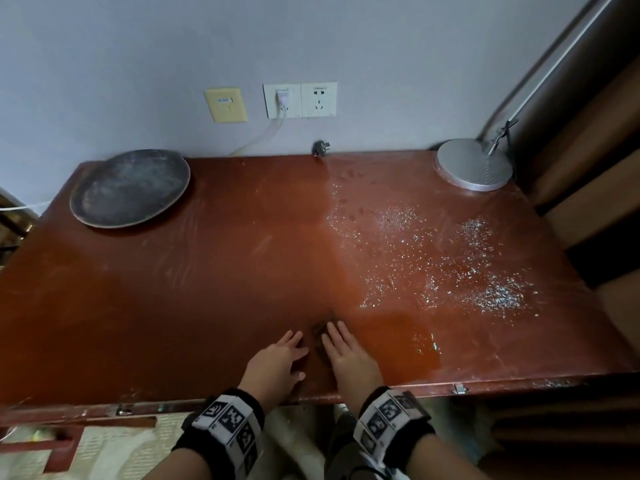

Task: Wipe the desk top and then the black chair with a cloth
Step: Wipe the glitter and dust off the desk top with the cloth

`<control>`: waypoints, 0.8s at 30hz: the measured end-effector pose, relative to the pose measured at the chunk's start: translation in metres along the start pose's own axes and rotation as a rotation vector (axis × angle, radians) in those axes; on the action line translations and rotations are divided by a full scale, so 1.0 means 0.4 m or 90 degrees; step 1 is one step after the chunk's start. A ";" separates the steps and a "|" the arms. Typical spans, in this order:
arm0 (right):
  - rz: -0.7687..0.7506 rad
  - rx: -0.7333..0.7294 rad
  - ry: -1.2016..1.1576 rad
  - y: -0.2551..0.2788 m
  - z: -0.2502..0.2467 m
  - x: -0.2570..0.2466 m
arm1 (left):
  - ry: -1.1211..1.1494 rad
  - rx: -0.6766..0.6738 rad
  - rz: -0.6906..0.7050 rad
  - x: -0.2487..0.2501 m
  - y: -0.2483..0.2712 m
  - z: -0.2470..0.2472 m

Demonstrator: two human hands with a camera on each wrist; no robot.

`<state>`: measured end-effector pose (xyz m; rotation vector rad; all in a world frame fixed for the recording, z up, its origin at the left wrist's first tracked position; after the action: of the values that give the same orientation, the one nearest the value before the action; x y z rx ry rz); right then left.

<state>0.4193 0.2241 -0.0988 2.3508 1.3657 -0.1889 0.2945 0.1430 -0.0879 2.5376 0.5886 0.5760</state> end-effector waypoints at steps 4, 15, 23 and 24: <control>0.076 0.096 0.061 -0.016 -0.086 0.146 | -0.007 0.040 -0.012 0.002 -0.050 -0.058; -0.158 -0.034 0.059 -0.086 -0.095 0.146 | -0.014 0.058 -0.086 0.033 -0.226 -0.180; 0.002 0.036 -0.033 -0.184 -0.172 0.343 | 0.019 0.074 -0.150 0.014 -0.292 -0.203; -0.070 0.009 -0.049 -0.184 -0.158 0.303 | 0.025 0.076 -0.156 0.012 -0.297 -0.200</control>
<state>0.4126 0.3792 -0.1008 2.2559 1.4619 -0.3191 0.2239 0.2678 -0.0845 2.5161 0.9578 0.5158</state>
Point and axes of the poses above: each hand's wrist, its own y-axis away from the middle knuckle, its own z-axis out of the palm, x = y × z, the point moved 2 cm from there along -y, towards the middle knuckle, and after that the axes turned 5 degrees about -z, right-handed, at the moved point
